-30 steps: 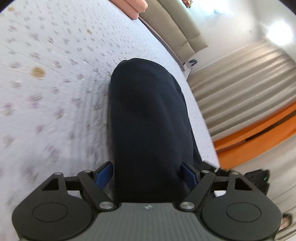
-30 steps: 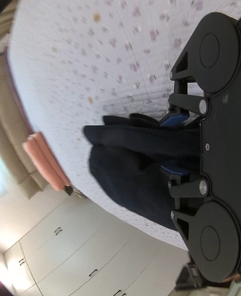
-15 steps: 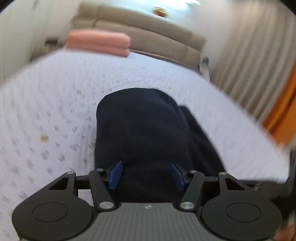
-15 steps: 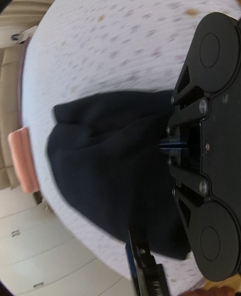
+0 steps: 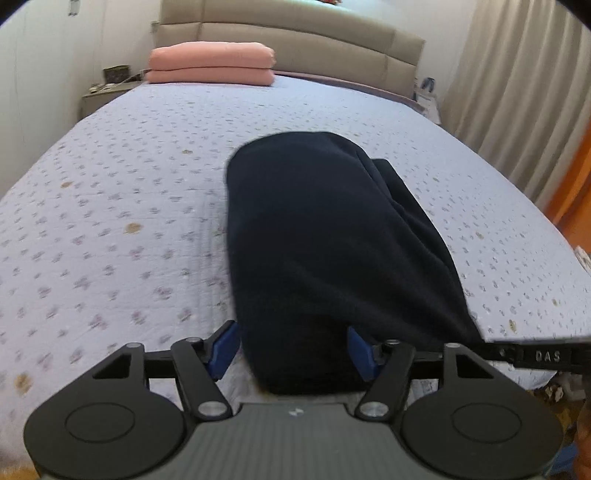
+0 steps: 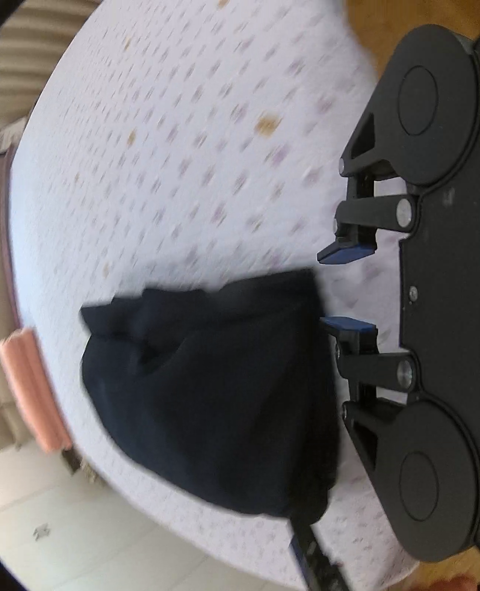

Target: Fold large clothes

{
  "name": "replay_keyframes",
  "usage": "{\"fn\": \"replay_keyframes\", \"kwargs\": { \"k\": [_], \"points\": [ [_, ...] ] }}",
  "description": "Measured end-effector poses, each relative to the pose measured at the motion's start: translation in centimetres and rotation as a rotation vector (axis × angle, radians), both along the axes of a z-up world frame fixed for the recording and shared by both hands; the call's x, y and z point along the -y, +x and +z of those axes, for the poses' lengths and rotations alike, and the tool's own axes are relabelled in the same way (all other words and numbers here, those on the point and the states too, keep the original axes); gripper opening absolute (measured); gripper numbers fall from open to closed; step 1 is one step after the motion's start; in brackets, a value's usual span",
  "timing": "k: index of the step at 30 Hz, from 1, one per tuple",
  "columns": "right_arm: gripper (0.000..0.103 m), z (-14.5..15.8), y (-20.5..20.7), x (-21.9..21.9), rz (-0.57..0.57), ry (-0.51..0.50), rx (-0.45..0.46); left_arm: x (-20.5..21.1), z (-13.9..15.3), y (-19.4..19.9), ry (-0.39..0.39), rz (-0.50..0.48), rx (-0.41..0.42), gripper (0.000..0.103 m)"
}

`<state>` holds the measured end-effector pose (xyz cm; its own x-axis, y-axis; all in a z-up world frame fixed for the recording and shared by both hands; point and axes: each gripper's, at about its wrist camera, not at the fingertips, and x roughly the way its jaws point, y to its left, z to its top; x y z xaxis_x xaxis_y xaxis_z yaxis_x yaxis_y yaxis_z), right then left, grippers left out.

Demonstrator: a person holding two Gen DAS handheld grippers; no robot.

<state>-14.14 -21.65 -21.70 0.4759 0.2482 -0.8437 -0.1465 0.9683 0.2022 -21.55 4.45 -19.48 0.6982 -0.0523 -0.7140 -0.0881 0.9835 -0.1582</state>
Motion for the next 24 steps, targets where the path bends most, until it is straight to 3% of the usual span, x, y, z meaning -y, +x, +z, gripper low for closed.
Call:
{"fn": "replay_keyframes", "kwargs": {
  "k": [3, 6, 9, 13, 18, 21, 24],
  "points": [
    [0.046, 2.1, -2.4, 1.3, -0.023, 0.018, 0.042, -0.2, 2.4, -2.2, 0.015, 0.025, 0.034, 0.063],
    [0.059, 5.8, -4.7, 1.5, -0.056, 0.004, 0.146, 0.4, 5.3, -3.8, 0.042, 0.039, 0.075, 0.066],
    [0.08, 10.3, -6.6, 0.9, -0.06, 0.007, 0.308, 2.0, 9.2, -5.3, 0.086, 0.043, 0.145, 0.07],
    [0.083, 15.6, -9.5, 0.0, -0.052, 0.017, 0.487, 4.1, 13.8, -7.1, 0.15, 0.068, 0.234, 0.085],
    [0.084, 18.3, -11.5, -1.4, -0.028, 0.036, 0.517, 5.0, 17.2, -8.0, 0.125, 0.09, 0.249, 0.091],
    [0.085, 18.3, -11.9, -2.2, -0.02, 0.019, 0.507, 5.1, 18.0, -8.6, 0.107, 0.099, 0.261, 0.092],
    [0.085, 17.6, -11.3, -2.8, -0.016, 0.001, 0.468, 5.7, 18.2, -8.9, 0.154, 0.107, 0.269, 0.092]
  ]
}}
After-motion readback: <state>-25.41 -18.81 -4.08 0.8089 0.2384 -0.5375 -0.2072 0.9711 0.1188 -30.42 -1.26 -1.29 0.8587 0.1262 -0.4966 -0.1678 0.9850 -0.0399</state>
